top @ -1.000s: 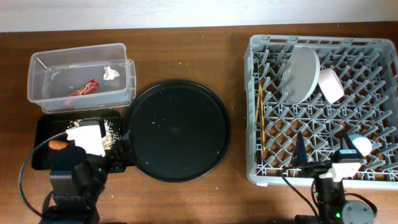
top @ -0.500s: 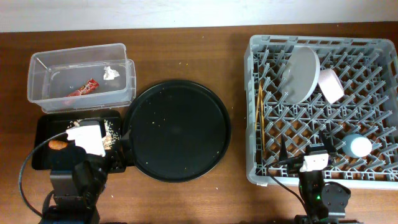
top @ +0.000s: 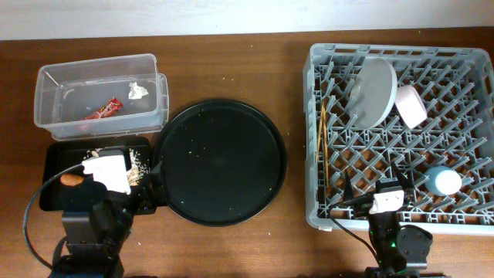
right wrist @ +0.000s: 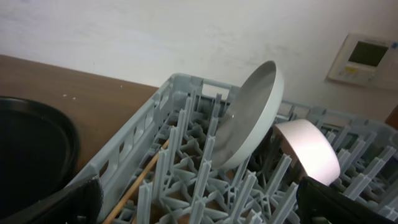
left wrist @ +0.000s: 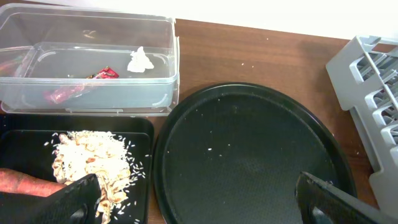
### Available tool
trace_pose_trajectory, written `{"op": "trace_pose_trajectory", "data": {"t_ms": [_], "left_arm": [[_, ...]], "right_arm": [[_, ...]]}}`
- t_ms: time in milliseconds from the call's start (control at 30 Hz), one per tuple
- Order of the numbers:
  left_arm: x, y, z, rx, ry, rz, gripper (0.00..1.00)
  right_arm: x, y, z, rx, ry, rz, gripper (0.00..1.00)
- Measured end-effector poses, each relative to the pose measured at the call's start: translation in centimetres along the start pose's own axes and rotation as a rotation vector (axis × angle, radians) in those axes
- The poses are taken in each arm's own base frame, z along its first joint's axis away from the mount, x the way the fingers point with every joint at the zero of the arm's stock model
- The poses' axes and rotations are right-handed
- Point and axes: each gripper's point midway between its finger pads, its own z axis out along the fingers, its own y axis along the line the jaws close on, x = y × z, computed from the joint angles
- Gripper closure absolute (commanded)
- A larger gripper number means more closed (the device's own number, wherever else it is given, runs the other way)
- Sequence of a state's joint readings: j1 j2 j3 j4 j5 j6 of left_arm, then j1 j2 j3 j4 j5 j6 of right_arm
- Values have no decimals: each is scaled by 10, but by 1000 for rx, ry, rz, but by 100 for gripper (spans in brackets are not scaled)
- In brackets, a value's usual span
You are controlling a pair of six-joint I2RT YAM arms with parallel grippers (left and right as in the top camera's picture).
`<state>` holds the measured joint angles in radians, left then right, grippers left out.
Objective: Sort waste into correct bins and load items into the dishwasher rack
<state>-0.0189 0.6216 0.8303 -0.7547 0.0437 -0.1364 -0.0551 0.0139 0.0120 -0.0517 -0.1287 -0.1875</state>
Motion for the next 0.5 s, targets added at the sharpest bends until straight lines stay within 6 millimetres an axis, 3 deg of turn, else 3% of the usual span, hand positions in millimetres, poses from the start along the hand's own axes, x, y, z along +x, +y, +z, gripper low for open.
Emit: {"op": "trace_pose_trajectory", "data": {"t_ms": [500], "left_arm": [[0,0,0,0,0,0,1]], "right_arm": [[3,1,0,-2,11,5,2]]}}
